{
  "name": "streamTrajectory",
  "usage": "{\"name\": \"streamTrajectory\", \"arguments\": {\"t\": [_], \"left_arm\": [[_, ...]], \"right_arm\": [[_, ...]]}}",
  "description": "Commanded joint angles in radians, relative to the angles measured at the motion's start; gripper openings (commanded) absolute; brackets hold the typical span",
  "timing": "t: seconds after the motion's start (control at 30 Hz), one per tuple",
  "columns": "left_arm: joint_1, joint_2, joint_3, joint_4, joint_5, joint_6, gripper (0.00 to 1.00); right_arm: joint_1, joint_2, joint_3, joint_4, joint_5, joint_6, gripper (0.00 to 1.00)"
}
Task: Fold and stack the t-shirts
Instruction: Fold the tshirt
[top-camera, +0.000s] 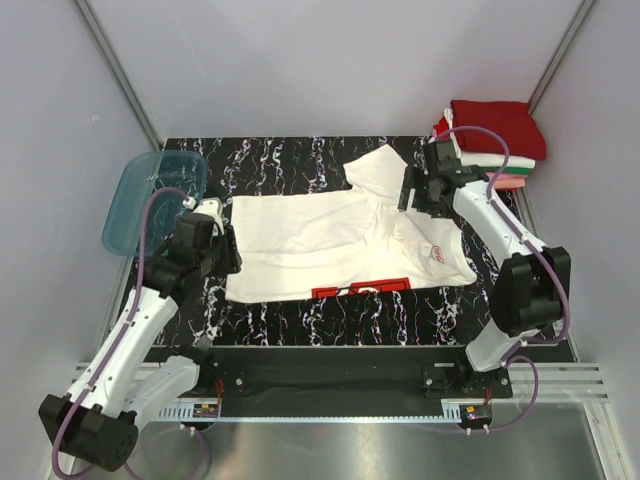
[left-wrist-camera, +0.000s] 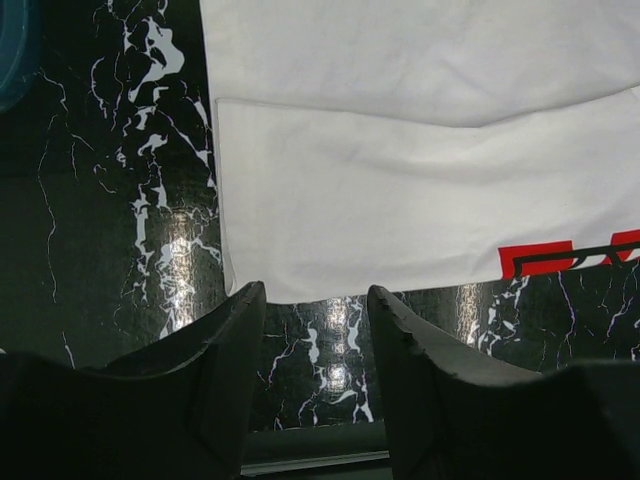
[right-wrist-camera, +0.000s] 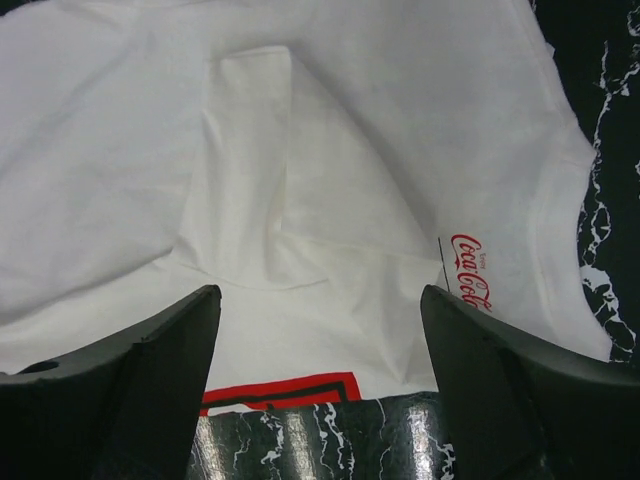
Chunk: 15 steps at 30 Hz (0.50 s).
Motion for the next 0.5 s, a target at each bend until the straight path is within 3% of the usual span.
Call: {"name": "streamTrajectory", "arguments": {"t": [0.0, 0.17, 0.3, 0.47], "left_arm": [[0.002, -0.045, 0.02, -0.005, -0.025, -0.007, 0.51], [0.002, -0.111, -0.014, 0.032, -0.022, 0.001, 0.53], [0.002, -0.097, -0.014, 0.032, -0.016, 0.001, 0.53], [0.002, -0.091, -0.012, 0.034, -0.013, 0.003, 0.53]], "right_arm": [[0.055, 0.007, -0.079, 0.062, 0.018, -0.005, 0.86], [0.092, 0.082, -0.07, 0.056, 0.08, -0.039, 0.76], [0.116, 0.189, -0.014, 0.013, 0.192, -0.09, 0.75], [0.127, 0.248, 0.008, 0.03, 0.198, -0.1, 0.74]]}}
